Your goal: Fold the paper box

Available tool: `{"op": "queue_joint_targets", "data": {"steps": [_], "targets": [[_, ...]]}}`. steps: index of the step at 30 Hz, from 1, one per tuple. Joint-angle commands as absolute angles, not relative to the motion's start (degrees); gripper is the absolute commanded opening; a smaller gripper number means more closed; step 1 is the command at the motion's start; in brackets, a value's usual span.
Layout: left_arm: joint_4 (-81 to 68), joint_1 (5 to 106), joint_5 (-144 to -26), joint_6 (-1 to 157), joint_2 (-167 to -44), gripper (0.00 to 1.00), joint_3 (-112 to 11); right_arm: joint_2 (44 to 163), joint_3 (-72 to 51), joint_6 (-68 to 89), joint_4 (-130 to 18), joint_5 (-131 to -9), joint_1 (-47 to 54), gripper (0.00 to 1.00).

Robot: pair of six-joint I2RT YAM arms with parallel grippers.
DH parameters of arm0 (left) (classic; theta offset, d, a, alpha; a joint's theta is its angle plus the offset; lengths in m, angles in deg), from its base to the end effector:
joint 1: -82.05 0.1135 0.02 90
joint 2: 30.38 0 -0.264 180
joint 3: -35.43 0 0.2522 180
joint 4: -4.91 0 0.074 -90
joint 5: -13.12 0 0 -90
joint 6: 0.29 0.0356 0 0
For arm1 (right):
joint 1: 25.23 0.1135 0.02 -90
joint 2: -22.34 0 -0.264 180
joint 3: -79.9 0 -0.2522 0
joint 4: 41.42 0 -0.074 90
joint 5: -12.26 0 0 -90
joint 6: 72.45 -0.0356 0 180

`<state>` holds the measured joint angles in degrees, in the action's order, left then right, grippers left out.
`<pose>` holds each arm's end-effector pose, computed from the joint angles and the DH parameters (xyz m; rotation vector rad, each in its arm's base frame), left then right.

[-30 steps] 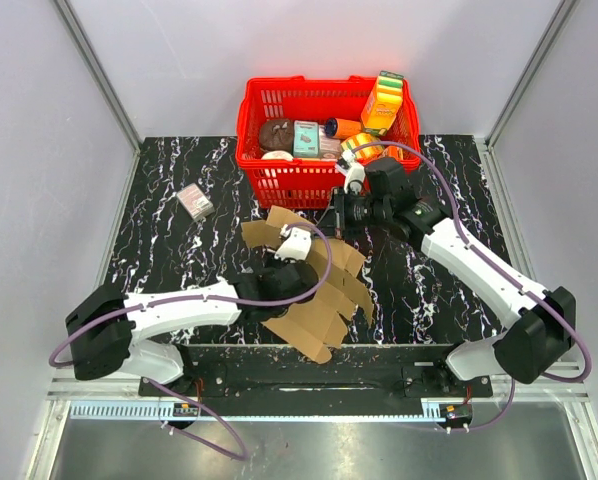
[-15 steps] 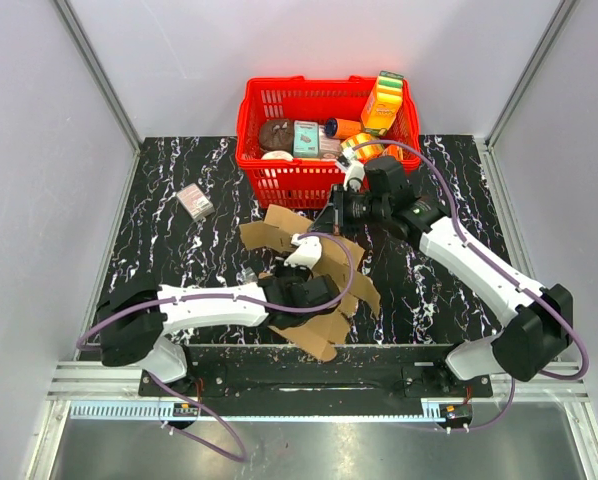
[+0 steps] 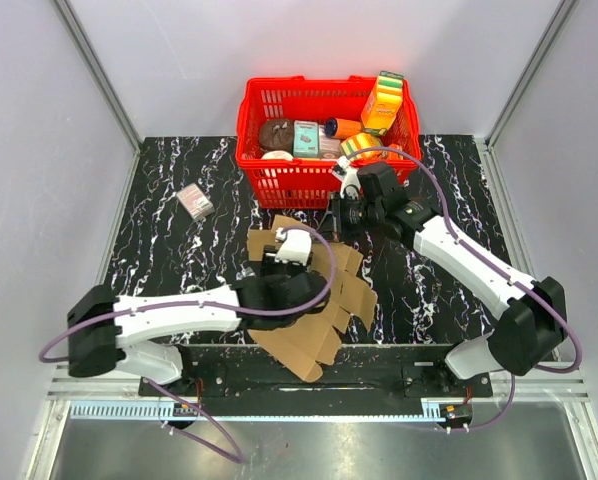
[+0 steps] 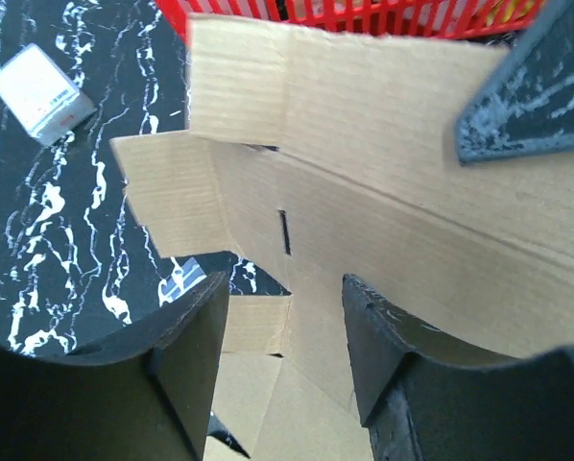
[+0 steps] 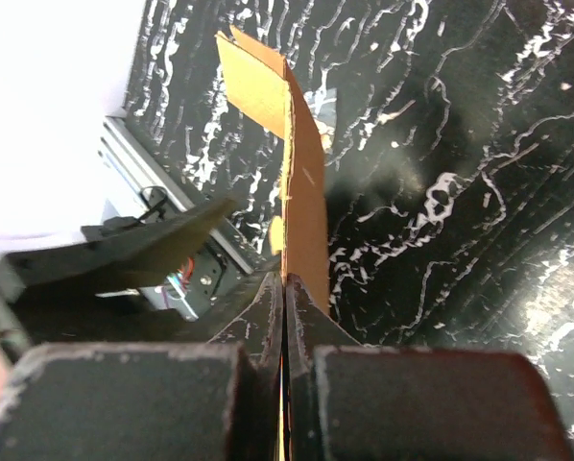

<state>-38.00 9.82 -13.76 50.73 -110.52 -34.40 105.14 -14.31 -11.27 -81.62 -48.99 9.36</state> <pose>0.1147 -0.2540 0.2563 0.1722 1.9362 0.1384 0.2558 0.1972 0.3249 -0.4191 2.3450 1.1316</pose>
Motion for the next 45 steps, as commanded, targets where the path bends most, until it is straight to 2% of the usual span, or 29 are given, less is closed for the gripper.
{"op": "queue_joint_targets", "data": {"steps": [1, 5, 9, 15, 19, 24, 27, 33, 41, 45], "targets": [[-31.54, 9.71, -21.39, 54.89, -99.14, 0.57, -28.98, 104.61, -12.95, -3.82, -84.88, -52.42, 9.84, 0.0], [-26.0, 10.32, -25.37, 57.19, -87.27, 0.63, -22.46, 102.85, -15.93, 3.65, -85.94, -55.84, 9.84, 0.0], [-23.27, 12.78, -28.26, 58.42, -76.63, 0.64, -18.76, 99.43, -21.03, 9.62, -81.57, -60.33, 9.84, 0.0], [-24.67, 17.71, -30.81, 58.86, -72.84, 0.65, -16.91, 93.98, -29.38, 14.11, -72.42, -67.53, 9.75, 0.0], [-24.5, 18.68, -31.17, 58.34, -71.96, 0.65, -15.77, 92.13, -32.63, 15.88, -69.42, -77.27, 9.84, 0.0], [-24.05, 19.29, -31.7, 58.16, -71.96, 0.65, -15.24, 95.55, -29.22, 15.35, -72.58, -85.56, 9.75, 0.0], [-24.32, 19.38, -31.53, 58.25, -72.04, 0.64, -15.33, 96.17, -28.33, 15.44, -72.41, -84.51, 9.75, 0.0], [-25.2, 19.56, -31.0, 58.51, -70.55, 0.65, -14.89, 91.16, -34.31, 16.74, -64.32, -81.71, 9.84, 0.0], [-24.67, 20.17, -31.35, 58.25, -69.14, 0.65, -13.13, 94.41, -30.88, 25.27, -74.94, -72.12, 9.84, 0.0], [-24.58, 20.52, -31.61, 58.6, -69.41, 0.65, -13.13, 93.72, -32.54, 25.37, -72.68, -70.97, 9.84, 0.0]]}}
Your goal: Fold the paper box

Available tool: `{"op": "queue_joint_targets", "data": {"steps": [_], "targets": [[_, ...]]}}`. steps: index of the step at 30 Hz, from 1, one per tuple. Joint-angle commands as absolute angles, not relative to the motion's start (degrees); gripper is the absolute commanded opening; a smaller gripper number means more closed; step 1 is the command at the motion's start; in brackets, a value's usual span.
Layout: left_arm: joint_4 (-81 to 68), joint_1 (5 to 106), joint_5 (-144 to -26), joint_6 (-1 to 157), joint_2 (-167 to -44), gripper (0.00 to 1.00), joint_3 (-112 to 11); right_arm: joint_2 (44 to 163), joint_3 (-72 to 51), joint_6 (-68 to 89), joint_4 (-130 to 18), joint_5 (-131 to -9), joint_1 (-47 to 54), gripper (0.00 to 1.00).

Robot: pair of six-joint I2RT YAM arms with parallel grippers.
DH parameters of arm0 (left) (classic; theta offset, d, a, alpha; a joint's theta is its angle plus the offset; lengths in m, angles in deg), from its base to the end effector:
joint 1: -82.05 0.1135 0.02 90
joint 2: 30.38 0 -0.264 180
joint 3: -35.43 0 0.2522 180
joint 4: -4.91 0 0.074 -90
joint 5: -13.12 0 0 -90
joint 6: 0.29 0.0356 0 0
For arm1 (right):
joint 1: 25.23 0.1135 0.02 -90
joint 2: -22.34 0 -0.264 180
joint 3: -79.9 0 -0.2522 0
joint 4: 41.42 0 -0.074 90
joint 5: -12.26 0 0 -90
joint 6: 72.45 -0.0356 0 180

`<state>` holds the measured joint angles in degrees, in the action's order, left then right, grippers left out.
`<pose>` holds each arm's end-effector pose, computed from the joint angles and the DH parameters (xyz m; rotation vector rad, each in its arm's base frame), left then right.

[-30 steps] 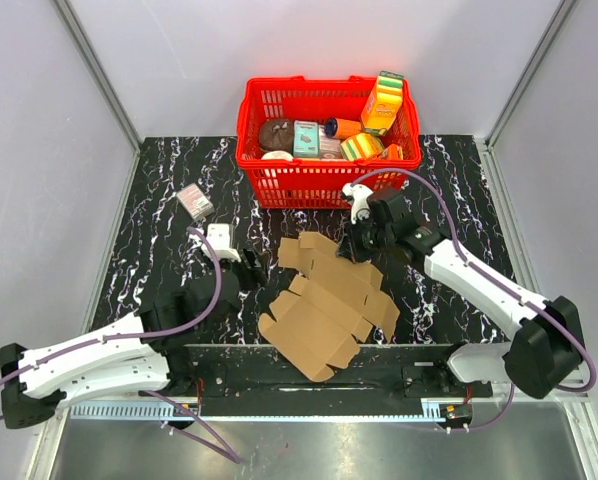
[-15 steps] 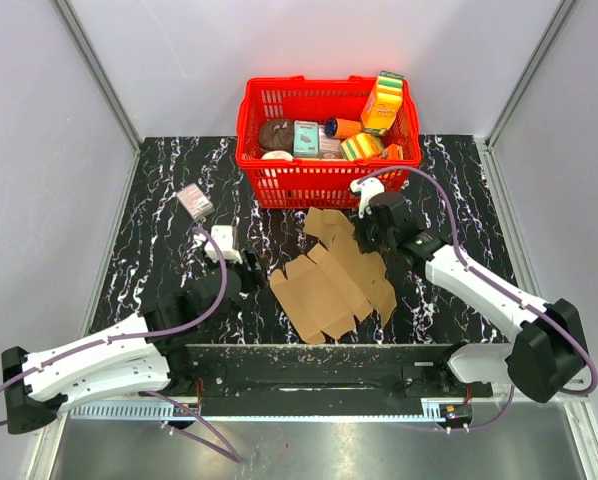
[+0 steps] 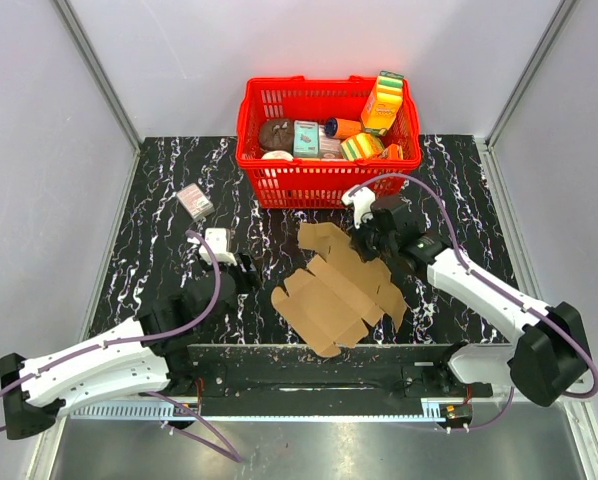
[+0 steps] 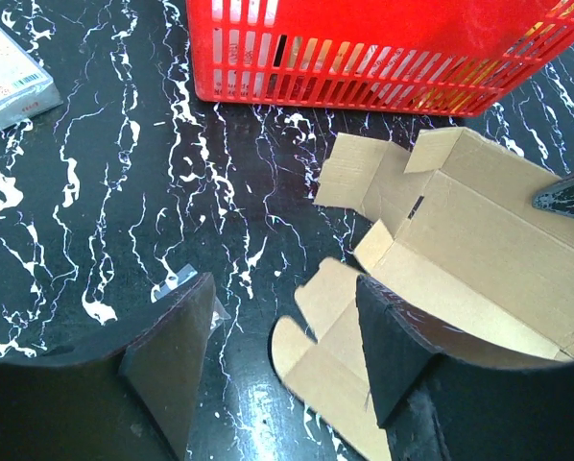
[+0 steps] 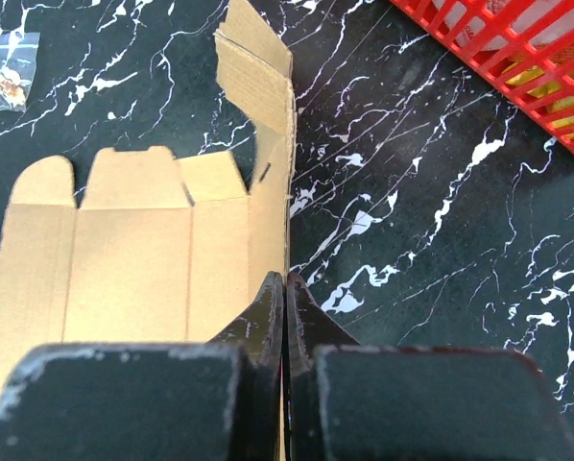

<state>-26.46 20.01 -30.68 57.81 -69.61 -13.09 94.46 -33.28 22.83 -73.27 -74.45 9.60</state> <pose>0.0957 -0.1256 0.2841 -0.0309 1.8487 -0.3576 0.2265 0.1601 0.2753 -0.7982 2.0932 0.3461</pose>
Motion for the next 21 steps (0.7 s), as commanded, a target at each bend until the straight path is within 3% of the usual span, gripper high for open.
{"op": "queue_joint_targets", "data": {"steps": [1, 9, 21], "targets": [[-24.32, 20.61, -31.87, 59.04, -69.32, 0.65, -12.96, 93.1, -34.2, 25.37, -71.45, -71.15, 9.84, 0.0], [-20.63, 22.54, -34.6, 59.65, -67.39, 0.66, -9.45, 85.45, -45.02, 32.75, -58.53, -70.09, 12.12, 0.0], [-19.04, 26.58, -37.32, 59.57, -67.39, 0.66, -7.16, 87.9, -46.87, 43.91, -50.27, -81.77, 18.54, 0.0]]}}
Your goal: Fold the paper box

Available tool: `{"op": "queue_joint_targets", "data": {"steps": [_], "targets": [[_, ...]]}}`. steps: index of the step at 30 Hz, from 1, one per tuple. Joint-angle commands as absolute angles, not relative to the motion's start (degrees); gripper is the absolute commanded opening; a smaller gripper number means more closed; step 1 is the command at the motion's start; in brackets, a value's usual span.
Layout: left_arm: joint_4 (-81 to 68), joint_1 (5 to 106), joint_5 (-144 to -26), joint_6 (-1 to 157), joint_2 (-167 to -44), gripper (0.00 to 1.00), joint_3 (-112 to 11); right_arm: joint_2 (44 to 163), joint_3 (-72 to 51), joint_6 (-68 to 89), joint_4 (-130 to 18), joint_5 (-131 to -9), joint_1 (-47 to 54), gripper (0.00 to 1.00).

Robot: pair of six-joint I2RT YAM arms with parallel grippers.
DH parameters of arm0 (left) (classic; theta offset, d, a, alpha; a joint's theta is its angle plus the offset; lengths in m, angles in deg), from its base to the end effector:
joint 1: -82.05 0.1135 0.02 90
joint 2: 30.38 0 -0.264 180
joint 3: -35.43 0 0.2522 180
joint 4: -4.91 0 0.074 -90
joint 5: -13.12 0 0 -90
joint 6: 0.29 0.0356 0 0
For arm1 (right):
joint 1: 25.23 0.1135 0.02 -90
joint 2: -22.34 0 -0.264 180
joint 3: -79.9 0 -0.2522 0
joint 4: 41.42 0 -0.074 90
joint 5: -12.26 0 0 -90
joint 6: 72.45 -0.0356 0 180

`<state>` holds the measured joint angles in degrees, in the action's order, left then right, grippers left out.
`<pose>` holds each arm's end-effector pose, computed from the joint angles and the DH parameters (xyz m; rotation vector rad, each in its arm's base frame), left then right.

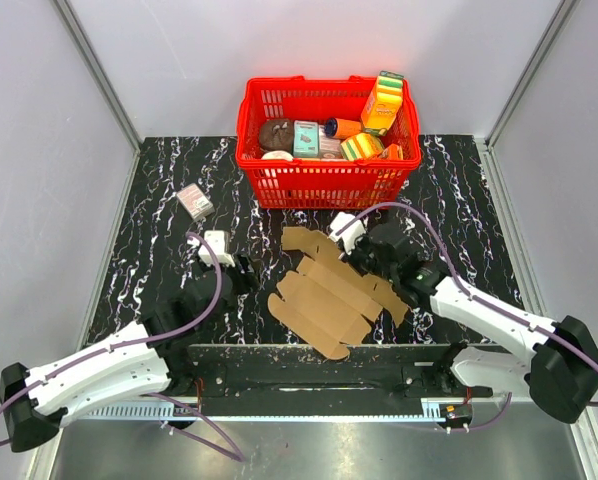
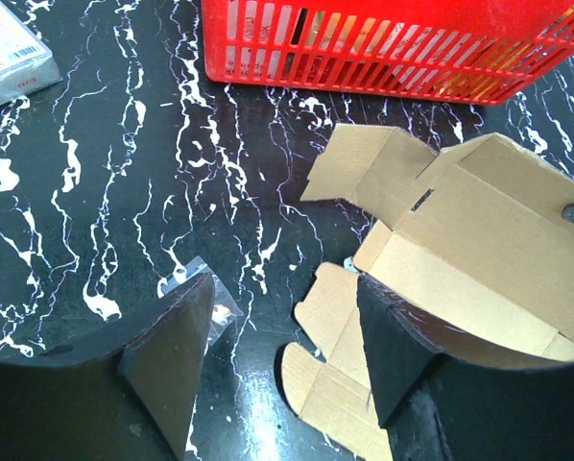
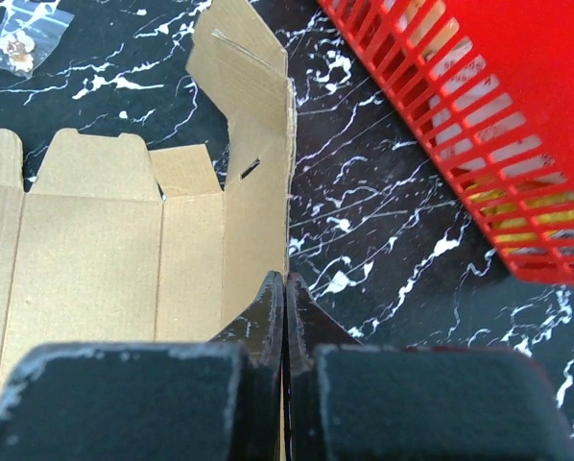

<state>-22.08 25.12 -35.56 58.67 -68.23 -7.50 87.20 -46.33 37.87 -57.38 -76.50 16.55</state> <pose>0.1049 -0.1181 0.2602 -0.0440 1.8697 -0.3587 0.1881 0.1691 0.2541 -1.0702 1.7513 0.2558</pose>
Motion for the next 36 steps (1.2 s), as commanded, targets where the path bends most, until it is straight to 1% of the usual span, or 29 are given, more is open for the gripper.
{"op": "queue_joint_targets", "data": {"steps": [1, 9, 19, 26, 31, 36], "targets": [[-18.96, 27.02, -37.5, 59.65, -67.3, 0.65, -6.81, 87.82, -47.23, 45.66, -48.61, -82.3, 19.5, 0.0], [-16.15, 31.33, -41.54, 60.01, -65.8, 0.66, -3.99, 87.47, -49.85, 52.61, -46.05, -84.68, 21.7, 0.0], [-10.35, 35.11, -45.67, 61.5, -69.05, 0.66, -2.68, 85.53, -57.33, 59.47, -35.15, -84.86, 24.87, 0.0], [-9.03, 37.05, -47.6, 62.29, -70.02, 0.65, -1.62, 87.38, -61.37, 64.21, -27.33, -87.93, 27.86, 0.0], [-5.43, 38.72, -49.8, 62.47, -71.08, 0.66, 0.05, 89.05, -63.84, 69.04, -21.44, -90.39, 29.61, 0.0], [-3.32, 39.68, -51.91, 62.12, -72.04, 0.65, 1.37, 90.72, -65.68, 70.11, -16.96, -92.33, 31.11, 0.0]]}}
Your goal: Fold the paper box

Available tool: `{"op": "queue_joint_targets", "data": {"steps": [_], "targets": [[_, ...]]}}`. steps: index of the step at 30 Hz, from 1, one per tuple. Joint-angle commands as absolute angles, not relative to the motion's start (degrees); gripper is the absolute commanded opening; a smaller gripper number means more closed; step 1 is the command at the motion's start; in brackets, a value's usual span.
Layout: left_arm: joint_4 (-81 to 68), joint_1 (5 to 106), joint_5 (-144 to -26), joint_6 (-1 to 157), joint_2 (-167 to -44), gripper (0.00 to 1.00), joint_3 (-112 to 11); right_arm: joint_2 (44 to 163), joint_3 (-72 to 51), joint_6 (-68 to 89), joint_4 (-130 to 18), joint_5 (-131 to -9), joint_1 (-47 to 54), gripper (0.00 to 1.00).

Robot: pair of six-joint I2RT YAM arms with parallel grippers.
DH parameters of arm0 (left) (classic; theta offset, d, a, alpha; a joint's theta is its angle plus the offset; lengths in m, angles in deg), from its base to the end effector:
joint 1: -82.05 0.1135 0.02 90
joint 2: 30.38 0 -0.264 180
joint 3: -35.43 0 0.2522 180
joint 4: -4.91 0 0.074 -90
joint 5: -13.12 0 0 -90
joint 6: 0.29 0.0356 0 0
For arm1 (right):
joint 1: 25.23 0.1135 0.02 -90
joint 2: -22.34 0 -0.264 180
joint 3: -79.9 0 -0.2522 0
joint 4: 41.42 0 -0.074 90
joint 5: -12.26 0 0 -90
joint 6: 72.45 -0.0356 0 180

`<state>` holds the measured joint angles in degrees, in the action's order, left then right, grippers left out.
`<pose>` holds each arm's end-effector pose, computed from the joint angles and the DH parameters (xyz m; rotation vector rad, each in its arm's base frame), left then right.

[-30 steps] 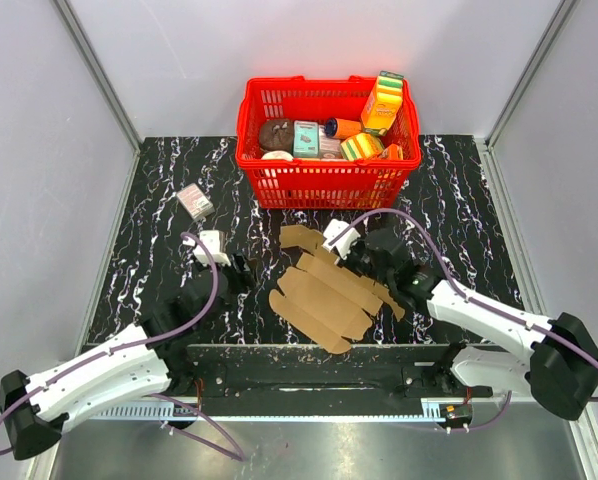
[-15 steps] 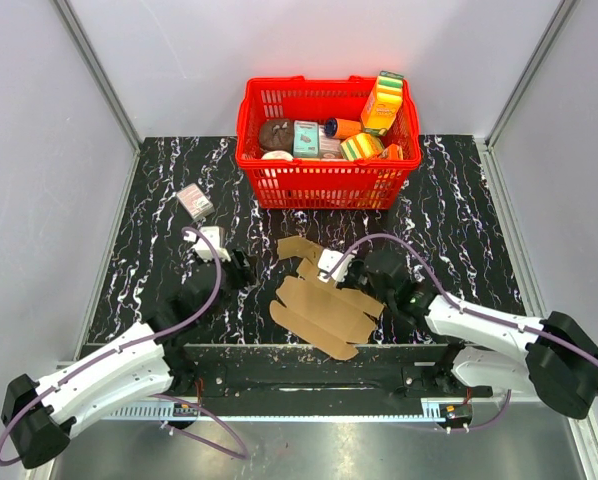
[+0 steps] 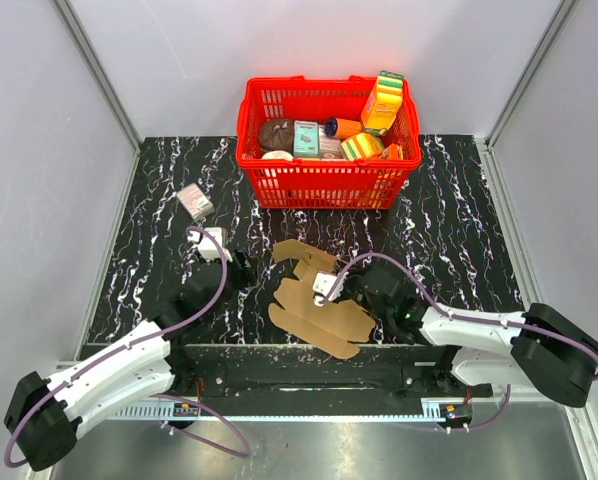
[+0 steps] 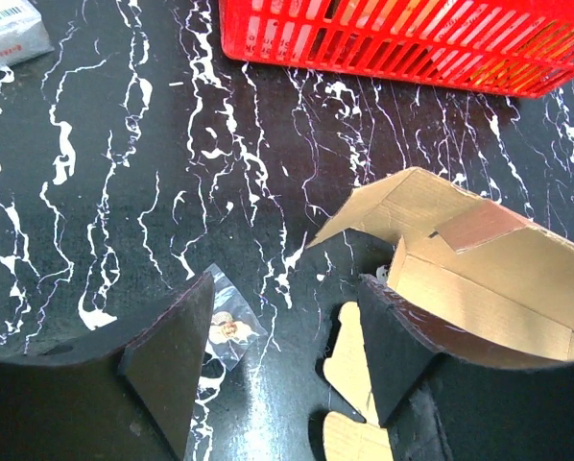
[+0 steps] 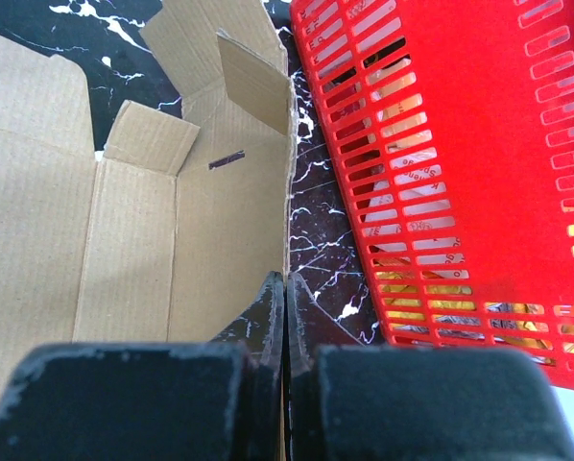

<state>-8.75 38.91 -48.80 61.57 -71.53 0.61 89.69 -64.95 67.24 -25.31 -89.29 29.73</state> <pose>0.1362 -0.1047 0.2234 -0.0805 1.8934 -0.3824 0.1415 0.1894 0.1926 -1.3724 1.2369 -0.1224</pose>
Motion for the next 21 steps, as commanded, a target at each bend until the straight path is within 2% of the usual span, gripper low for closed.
{"op": "queue_joint_targets", "data": {"steps": [1, 21], "targets": [[-2.36, 39.77, -52.35, 62.29, -72.22, 0.65, 1.72, 91.07, -65.86, 70.19, -16.25, -92.59, 31.2, 0.0], [11.71, 44.6, -63.16, 65.81, -82.24, 0.63, -0.56, 92.39, -69.38, 71.69, -10.88, -94.7, 34.36, 0.0]]}}
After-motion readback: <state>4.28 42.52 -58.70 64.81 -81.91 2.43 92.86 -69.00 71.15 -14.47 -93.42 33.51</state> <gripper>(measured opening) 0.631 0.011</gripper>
